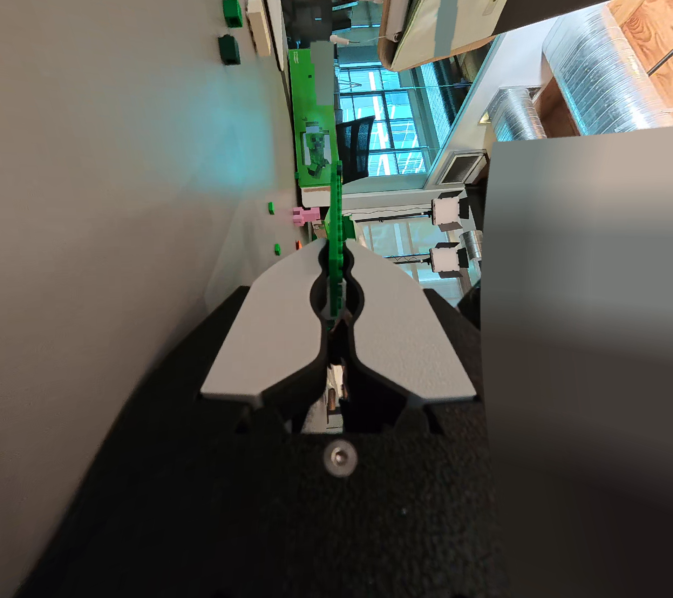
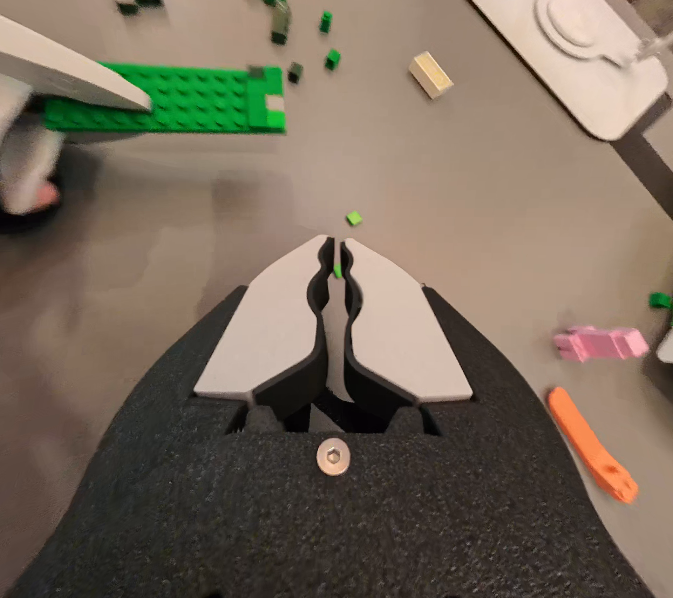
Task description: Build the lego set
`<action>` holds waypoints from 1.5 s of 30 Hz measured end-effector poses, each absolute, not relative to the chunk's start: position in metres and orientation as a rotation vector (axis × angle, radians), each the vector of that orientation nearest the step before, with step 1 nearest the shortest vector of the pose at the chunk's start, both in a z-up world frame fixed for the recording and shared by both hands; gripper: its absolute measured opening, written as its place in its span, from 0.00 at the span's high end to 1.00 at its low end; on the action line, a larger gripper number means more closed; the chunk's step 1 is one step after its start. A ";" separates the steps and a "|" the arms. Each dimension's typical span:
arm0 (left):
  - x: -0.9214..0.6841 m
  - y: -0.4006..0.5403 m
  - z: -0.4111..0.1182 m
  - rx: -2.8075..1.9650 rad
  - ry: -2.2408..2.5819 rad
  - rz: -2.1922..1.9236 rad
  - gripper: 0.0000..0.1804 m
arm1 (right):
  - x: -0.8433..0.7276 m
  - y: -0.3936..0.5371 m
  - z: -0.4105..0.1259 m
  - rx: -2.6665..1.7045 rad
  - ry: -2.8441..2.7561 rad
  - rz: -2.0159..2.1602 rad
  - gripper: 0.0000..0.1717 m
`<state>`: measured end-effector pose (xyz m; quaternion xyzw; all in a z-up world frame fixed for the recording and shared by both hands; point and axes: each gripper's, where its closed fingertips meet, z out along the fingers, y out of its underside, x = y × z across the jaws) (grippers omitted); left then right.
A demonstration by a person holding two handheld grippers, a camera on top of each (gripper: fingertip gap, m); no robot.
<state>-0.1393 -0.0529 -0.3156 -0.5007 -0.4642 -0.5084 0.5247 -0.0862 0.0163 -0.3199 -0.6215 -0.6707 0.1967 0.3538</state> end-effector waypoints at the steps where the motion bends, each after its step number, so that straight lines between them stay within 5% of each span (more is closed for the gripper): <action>1: -0.138 -0.055 -0.316 -1.198 -1.110 -1.214 0.98 | -0.083 0.024 -0.327 -1.631 -1.726 0.469 0.97; 9: -0.138 -0.055 -0.315 -1.201 -1.098 -1.221 0.97 | -0.072 0.023 -0.349 -1.833 -1.730 0.639 0.90; 45: -0.135 -0.057 -0.313 -1.202 -1.078 -1.257 0.98 | -0.077 0.016 -0.352 -1.086 -2.331 0.773 0.90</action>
